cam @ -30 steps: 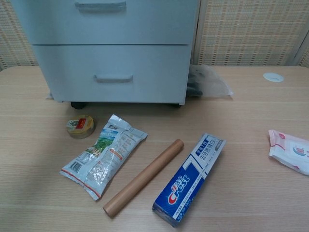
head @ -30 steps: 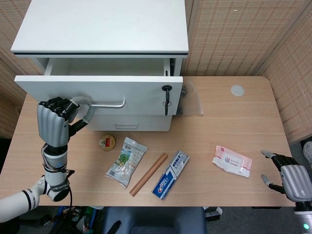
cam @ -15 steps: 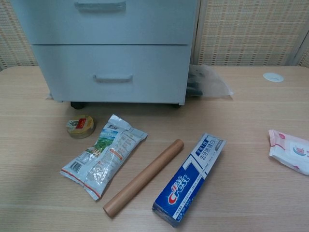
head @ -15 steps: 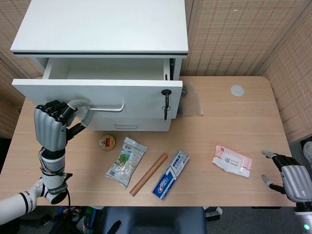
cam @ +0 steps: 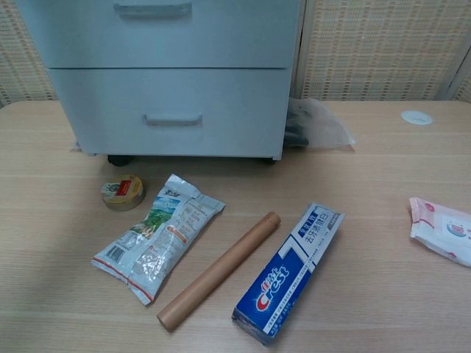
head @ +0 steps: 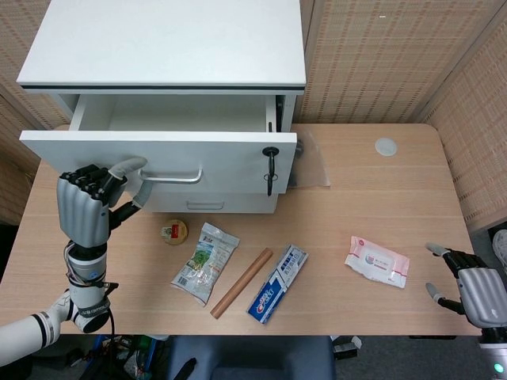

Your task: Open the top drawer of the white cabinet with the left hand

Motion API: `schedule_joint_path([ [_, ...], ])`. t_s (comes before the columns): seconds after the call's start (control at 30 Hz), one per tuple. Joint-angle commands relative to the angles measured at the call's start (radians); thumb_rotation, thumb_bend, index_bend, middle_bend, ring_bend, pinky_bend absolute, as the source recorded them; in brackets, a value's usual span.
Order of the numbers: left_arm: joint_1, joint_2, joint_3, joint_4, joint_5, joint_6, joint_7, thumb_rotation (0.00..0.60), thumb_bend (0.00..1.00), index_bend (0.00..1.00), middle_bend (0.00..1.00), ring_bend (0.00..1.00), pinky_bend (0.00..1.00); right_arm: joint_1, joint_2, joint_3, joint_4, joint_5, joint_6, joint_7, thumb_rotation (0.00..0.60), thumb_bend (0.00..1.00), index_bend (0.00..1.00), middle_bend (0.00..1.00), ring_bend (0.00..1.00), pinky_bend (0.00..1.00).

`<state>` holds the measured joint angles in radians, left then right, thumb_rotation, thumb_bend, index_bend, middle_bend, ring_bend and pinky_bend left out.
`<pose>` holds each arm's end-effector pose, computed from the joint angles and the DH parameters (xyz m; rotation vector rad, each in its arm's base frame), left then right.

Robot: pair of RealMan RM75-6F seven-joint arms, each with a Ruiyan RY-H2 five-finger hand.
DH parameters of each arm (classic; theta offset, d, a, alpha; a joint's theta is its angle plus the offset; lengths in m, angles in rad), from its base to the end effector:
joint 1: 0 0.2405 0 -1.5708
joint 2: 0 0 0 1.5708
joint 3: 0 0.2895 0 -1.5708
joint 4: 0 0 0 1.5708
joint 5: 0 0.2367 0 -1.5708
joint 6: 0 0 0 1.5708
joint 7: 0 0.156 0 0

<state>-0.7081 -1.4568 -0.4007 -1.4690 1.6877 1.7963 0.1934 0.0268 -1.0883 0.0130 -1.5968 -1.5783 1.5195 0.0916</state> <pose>-0.0898 0.3640 0.1470 -1.1582 -0.0710 -1.8324 -0.3579 -0.1686 0.1565 1.4021 -0.9475 0.9350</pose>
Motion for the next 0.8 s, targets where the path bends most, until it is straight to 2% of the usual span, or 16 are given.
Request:
schedule_joint_path([
  [0.03, 0.002, -0.001, 0.001, 0.001, 0.002, 0.001, 0.001, 0.600, 0.13, 0.39, 1.00, 0.97, 1.00, 0.000, 0.000, 0.000, 0.000, 0.000, 0.000, 0.000, 0.600, 0.22, 0.23, 0.32, 0.31, 0.31],
  [0.4, 0.006, -0.005, 0.000, 0.004, 0.012, 0.004, 0.001, 0.600, 0.09, 0.31, 1.00, 0.97, 1.00, -0.001, 0.001, 0.000, -0.003, 0.000, 0.001, -0.004, 0.600, 0.22, 0.23, 0.32, 0.31, 0.31],
  [0.8, 0.005, -0.011, 0.001, 0.010, 0.021, 0.001, 0.008, 0.600, 0.09, 0.26, 1.00, 0.97, 1.00, 0.000, 0.000, 0.001, -0.002, 0.002, 0.000, -0.002, 0.600, 0.22, 0.23, 0.32, 0.31, 0.31],
])
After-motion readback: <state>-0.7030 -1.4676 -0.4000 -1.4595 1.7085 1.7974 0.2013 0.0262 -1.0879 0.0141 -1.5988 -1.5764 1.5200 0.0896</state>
